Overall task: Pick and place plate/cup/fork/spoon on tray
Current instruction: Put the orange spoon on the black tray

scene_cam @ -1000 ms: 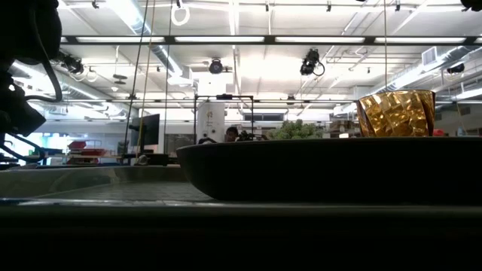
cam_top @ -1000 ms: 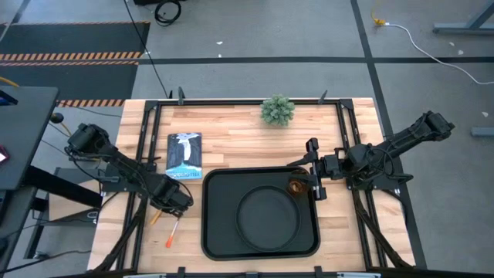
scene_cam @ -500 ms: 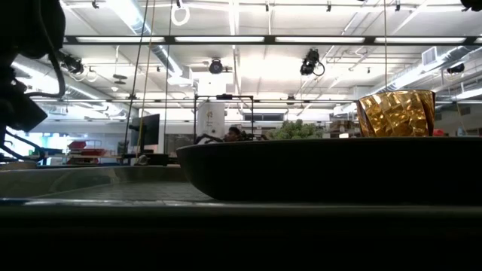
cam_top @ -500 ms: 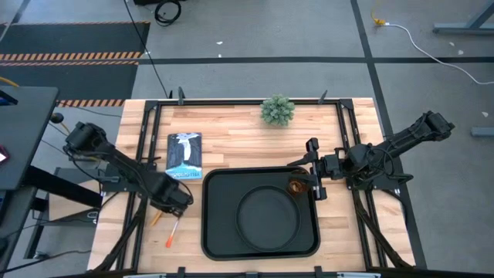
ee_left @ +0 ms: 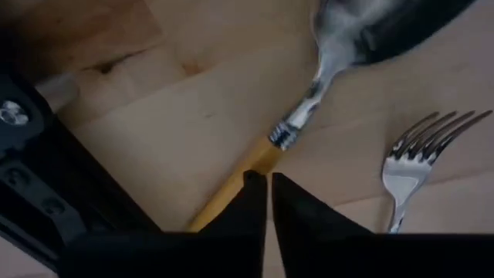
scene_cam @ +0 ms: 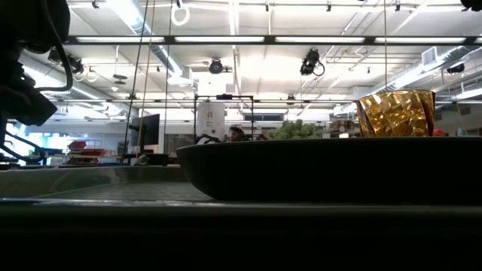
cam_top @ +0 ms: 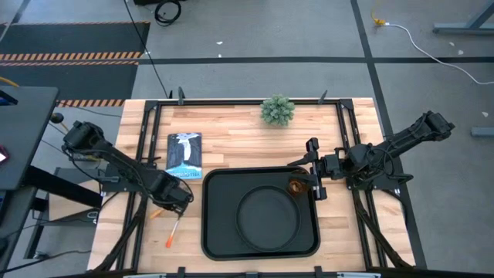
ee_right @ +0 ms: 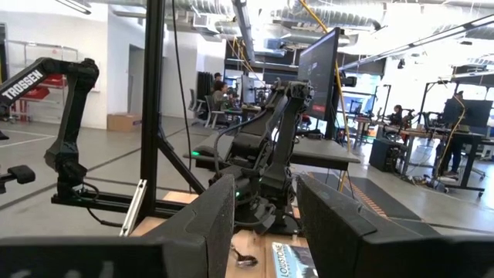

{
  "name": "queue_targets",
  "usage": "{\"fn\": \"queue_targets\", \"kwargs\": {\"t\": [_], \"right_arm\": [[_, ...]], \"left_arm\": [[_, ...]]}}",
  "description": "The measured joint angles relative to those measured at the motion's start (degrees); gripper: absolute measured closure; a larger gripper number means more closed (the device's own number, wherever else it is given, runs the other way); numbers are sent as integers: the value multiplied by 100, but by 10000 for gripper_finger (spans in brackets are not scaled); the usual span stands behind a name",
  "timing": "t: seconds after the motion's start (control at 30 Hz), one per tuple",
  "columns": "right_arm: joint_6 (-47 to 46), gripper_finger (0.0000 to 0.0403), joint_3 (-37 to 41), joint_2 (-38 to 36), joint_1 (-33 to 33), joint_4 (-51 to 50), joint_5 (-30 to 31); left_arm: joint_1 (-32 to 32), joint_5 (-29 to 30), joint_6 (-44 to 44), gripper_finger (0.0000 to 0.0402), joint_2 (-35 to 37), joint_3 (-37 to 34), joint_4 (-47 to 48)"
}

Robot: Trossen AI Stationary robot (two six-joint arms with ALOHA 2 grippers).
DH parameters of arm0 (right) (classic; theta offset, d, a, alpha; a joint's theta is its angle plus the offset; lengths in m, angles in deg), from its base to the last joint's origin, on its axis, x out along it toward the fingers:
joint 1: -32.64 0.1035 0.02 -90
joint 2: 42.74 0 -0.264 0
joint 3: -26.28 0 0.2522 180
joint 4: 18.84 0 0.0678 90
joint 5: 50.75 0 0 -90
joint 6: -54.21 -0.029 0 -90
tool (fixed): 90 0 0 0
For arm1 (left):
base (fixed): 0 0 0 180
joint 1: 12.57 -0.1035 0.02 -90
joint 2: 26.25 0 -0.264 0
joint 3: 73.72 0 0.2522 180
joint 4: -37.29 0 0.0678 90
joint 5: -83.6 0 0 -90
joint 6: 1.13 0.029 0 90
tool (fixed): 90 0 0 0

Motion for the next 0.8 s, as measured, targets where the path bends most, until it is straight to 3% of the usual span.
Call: {"fn": "queue_targets", "kwargs": {"t": [0.13,0.33,0.57,0.8], "right_arm": [[0,254,0,0,0,0,-2],[0,254,0,0,-4,5,-1],[-22,254,0,0,-4,11,0],[-23,254,0,1,-4,20,-2]], "left_arm": [[-4,258,39,330,0,0,-28],[-7,1183,378,283,0,0,-274],[-155,1265,956,237,-97,4,-319],[-303,857,1382,239,-589,2,-362]]}}
